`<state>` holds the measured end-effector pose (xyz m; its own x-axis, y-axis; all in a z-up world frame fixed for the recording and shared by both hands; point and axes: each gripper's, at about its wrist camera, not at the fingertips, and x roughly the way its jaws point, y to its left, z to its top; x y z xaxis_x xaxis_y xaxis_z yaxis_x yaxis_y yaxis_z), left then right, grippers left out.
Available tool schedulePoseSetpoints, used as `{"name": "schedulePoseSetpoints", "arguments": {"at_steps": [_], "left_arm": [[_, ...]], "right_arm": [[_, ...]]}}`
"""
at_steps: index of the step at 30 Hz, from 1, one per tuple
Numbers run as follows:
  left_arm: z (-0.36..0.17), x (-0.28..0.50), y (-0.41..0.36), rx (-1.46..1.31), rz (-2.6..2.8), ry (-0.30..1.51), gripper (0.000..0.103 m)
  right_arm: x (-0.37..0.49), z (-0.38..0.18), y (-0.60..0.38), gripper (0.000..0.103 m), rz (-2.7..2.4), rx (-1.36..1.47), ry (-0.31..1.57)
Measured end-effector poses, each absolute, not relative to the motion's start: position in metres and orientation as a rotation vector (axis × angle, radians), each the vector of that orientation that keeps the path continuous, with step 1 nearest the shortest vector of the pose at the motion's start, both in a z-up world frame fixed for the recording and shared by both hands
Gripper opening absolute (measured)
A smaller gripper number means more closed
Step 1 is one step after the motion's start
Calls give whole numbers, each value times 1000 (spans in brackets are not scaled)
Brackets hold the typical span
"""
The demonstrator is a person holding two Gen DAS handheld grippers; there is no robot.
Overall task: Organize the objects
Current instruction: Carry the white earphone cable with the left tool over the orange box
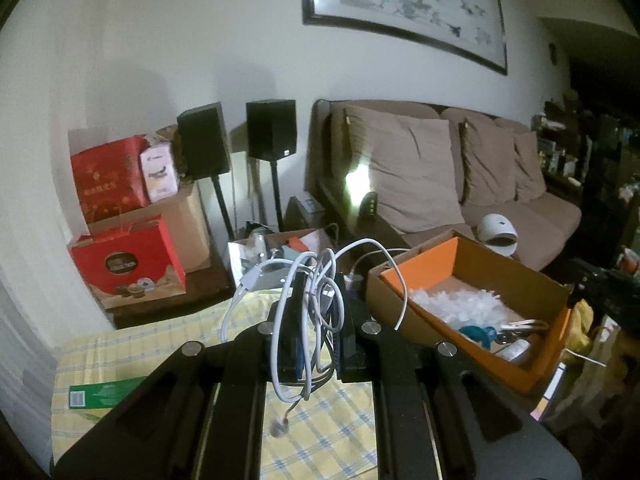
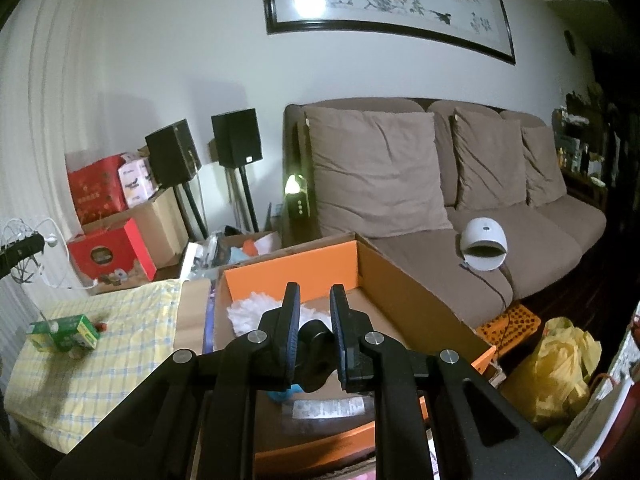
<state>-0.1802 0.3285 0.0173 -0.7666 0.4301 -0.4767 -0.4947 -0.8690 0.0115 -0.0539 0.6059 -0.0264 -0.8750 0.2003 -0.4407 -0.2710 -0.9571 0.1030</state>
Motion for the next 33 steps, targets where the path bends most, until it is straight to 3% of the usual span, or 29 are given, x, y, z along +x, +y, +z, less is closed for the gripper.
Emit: {"name": "schedulePoseSetpoints", "arguments": {"at_steps": [22,33], "left_arm": [[33,-177,385,-652,2371,83,9],[7,-175,464,-677,2264,181,9]], "right_arm": [[-43,-33,643,14,2722,-639,277],[-47,-49,658,14,2693,-695,321]]}}
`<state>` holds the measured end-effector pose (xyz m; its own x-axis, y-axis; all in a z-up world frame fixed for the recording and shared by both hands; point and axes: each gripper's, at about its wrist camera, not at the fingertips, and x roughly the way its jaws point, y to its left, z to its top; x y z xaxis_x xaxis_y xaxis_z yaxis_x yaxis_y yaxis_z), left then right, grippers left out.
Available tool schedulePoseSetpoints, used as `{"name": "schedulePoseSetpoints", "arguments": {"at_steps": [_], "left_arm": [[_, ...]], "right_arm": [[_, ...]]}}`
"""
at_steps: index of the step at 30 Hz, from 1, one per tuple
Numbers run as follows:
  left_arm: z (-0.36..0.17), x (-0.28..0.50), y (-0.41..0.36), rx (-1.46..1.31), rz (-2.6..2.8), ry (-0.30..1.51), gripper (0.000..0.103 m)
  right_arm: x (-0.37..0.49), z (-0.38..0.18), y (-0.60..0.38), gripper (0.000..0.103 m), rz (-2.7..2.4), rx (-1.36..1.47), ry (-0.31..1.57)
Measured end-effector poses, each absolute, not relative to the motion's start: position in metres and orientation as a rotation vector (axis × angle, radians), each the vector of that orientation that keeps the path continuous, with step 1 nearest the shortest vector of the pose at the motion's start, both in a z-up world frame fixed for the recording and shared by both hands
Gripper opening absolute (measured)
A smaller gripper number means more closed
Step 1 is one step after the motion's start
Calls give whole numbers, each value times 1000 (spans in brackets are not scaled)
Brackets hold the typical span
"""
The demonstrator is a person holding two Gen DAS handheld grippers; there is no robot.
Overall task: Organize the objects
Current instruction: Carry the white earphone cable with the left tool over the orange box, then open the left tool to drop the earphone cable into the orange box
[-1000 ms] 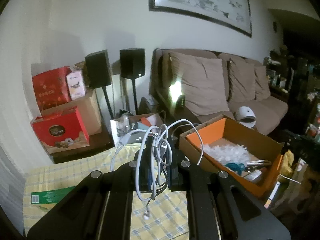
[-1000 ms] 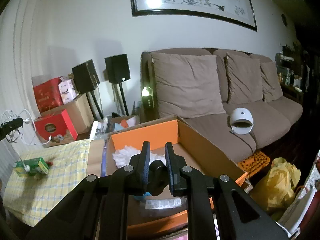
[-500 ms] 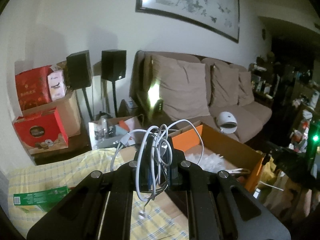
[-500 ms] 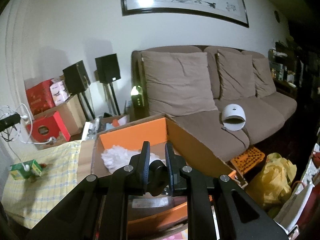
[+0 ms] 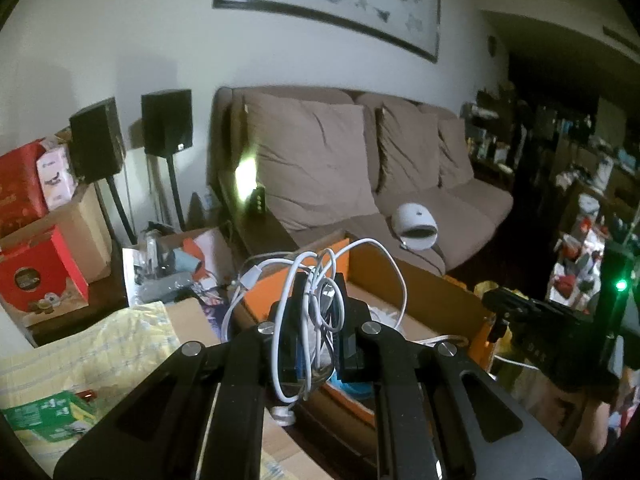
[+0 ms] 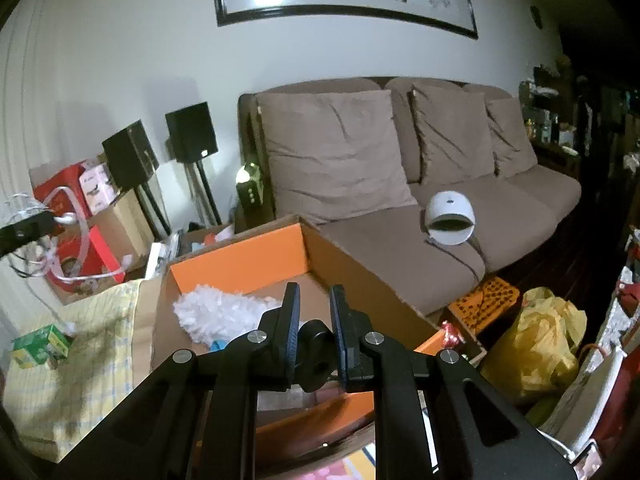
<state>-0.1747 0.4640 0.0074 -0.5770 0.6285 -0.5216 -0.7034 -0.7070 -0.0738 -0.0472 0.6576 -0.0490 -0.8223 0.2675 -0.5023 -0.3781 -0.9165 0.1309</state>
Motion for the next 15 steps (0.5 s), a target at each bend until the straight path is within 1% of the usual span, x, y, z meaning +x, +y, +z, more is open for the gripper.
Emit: {"name": "schedulePoseSetpoints", "arguments": {"at_steps": [8,15], "left_arm": [[-16,-188,487,-779,2193,163,9],[-17,-190,504,-736,2175,180,9]], "right_arm": [[-69,-74,646,14,2702,-802,298],[-79,-86,639,14,2707,-863,281]]}}
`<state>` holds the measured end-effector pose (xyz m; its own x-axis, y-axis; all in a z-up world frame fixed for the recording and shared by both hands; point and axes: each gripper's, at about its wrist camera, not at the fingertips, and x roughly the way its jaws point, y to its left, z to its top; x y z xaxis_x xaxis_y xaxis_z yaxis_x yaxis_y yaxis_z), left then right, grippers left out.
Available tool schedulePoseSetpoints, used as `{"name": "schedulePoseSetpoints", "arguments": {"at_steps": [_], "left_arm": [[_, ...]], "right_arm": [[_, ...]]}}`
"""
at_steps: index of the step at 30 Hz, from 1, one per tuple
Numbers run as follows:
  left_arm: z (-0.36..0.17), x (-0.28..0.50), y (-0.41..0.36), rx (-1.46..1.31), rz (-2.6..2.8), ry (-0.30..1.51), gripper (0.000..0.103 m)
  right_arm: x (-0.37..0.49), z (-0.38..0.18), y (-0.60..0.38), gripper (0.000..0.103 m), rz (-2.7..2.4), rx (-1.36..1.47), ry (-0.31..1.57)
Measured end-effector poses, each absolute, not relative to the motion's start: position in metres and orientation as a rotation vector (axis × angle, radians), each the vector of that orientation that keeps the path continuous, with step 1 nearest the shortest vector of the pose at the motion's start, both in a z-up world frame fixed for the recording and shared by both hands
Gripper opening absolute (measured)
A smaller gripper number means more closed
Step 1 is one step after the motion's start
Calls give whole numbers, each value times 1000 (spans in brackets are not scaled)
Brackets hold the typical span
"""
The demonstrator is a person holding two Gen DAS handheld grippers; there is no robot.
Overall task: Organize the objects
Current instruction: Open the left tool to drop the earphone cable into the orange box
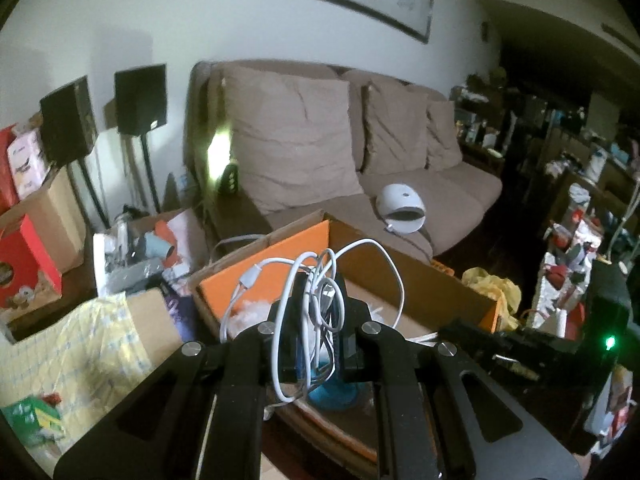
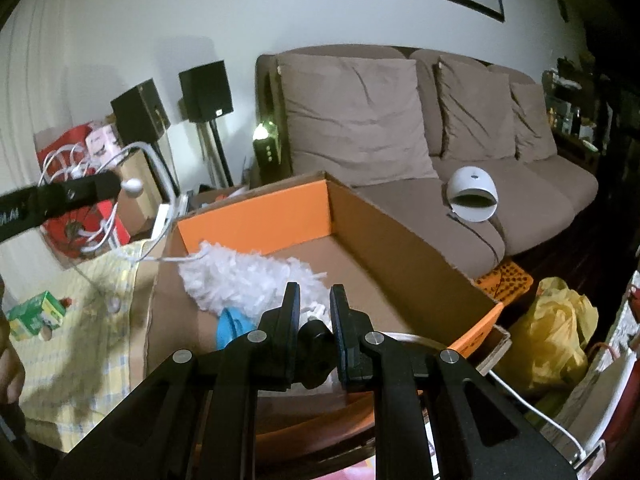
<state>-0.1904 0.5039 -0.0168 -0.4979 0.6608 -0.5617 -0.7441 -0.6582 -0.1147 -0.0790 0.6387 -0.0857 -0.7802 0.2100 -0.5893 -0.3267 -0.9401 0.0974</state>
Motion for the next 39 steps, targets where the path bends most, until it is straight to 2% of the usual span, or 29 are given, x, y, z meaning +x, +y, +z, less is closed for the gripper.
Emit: {"name": "schedulePoseSetpoints", "arguments": {"at_steps": [3,6,9,16,26,28,30,31,33,37,39], "left_arm": [[-11,-191,508,-685,2143,140,9],[-2,-191,497,-602,2105,-40,9],[-2,-195,495,-589,2124,-94,10],[-46,-216,515,-798,2051,-77,9],[-60,-189,526,-796,2069,107,11],[-57,-186,526,-791,2085,140,16],[-54,-182,527,-796,2088,188,30],[-53,-181,528,-802,2088,224,32],[-52,-178,529,-828,2087,297,49],[-48,-176,524,-935,2084,400,59],[-45,-175,517,-976,2036,434,79]], "right_arm": [[-81,-88,635,14,2718,-875,278],[-81,-89,633,14,2722,-876,277],[-82,-90,633,14,2721,-878,286],[-83,-91,635,14,2723,-887,318],[-83,-92,636,14,2725,-903,326],[-82,-91,637,14,2727,-901,331],[-81,-90,638,14,2725,-897,338],[-81,-89,639,14,2723,-894,342],[-81,-88,639,15,2720,-891,346],[-79,-83,639,15,2714,-874,345],[-78,-82,638,16,2711,-863,342]]}}
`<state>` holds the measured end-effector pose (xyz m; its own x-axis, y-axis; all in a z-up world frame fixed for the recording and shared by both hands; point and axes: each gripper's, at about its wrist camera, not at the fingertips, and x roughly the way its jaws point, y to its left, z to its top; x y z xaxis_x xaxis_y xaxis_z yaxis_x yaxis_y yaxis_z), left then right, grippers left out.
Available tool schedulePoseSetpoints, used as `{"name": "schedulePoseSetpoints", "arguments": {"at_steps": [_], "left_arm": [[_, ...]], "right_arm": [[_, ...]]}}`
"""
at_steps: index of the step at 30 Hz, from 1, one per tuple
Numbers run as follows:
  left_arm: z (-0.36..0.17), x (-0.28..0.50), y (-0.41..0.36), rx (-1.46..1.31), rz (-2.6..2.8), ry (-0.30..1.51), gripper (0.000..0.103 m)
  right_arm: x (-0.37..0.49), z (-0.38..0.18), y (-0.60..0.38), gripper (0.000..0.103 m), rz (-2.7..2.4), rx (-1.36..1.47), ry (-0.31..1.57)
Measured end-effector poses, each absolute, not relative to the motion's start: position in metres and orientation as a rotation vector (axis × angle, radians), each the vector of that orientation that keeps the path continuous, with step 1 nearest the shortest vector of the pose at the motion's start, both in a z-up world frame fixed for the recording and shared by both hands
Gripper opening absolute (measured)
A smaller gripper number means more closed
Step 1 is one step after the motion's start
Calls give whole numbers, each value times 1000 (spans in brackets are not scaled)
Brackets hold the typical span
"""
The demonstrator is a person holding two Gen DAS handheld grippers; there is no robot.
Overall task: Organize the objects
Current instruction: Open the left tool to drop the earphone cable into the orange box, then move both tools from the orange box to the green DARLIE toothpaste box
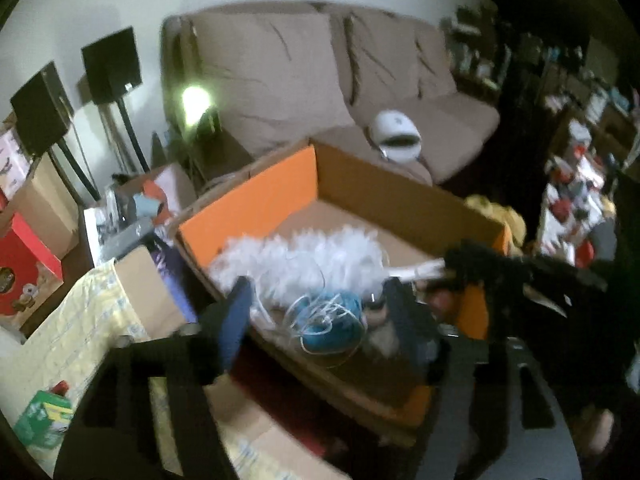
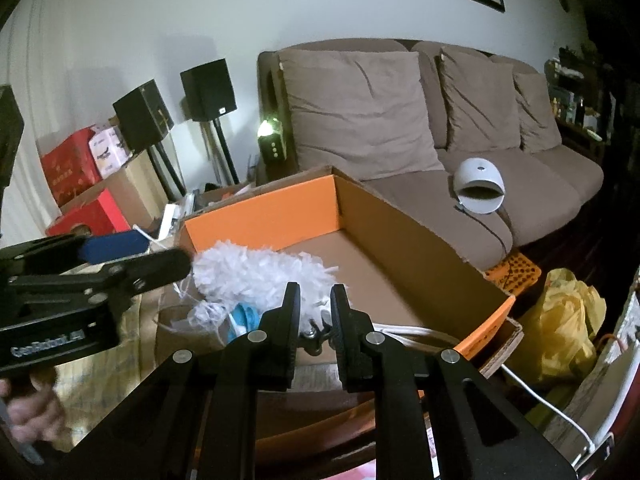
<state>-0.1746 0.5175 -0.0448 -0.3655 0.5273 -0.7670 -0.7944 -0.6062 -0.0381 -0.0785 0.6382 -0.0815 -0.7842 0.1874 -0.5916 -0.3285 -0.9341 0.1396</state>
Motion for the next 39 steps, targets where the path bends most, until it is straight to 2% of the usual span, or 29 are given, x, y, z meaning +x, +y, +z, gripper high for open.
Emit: {"name": "schedulePoseSetpoints", "arguments": {"at_steps": [4,7,15,20,24,25,26,29,31,34,39], "left_arm": [[-34,-171,492,-1012,1964,451,80],[-26,-177,459,-1021,1976,394,88],[-8,-211,339,-1004,2322,362,89],[7,-231,236,-1012,2605,202,90],[10,-230,157,-1028,2714,51,91],[8,-229,138,-1033,2745,12,94],[7,-229,124,-1041,2773,-18,101],[-1,-228,87,-1048,2817,-76,102],[-11,-226,68,-1076,2817,-85,102],[-27,-220,50,-1060,2815,-137,102],[-66,-231,38,-1166,2723,-193,102]], "right_arm": [[-78,-81,639,22,2704,-860,351],[-79,-80,638,23,2702,-863,349],[-74,-69,631,45,2713,-804,323],[-75,-66,628,63,2709,-813,326],[-75,-60,620,68,2710,-801,309],[-76,-59,616,70,2705,-804,313],[-77,-57,612,71,2704,-815,333],[-82,-50,586,71,2805,-840,399],[-86,-44,558,73,2895,-863,378],[-92,-40,511,82,3013,-902,313],[-117,-69,436,83,3065,-1122,340]]}}
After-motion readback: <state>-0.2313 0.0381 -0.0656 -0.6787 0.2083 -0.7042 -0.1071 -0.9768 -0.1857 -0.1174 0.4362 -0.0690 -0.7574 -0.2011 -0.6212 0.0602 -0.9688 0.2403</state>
